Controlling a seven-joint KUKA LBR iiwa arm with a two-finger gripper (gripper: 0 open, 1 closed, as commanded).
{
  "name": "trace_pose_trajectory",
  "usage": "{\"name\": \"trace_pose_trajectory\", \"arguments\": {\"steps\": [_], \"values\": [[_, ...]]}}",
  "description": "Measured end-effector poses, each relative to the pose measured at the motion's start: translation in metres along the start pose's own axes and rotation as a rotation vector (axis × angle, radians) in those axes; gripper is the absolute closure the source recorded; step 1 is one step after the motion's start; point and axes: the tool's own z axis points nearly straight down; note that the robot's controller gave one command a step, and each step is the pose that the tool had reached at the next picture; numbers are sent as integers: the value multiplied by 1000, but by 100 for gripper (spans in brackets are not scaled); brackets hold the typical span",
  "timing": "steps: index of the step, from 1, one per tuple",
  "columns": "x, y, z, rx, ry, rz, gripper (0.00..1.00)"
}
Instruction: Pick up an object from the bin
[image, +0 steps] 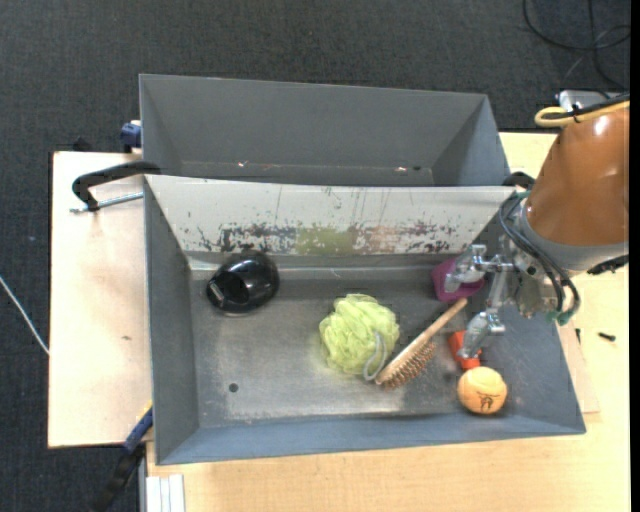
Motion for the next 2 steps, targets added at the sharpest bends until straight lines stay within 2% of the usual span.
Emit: {"name": "trace_pose_trajectory", "arguments": {"steps": [1, 2], "values": [[-1, 7, 53, 0, -3, -93, 0], [-4, 15, 81, -1, 1, -206, 0]]}}
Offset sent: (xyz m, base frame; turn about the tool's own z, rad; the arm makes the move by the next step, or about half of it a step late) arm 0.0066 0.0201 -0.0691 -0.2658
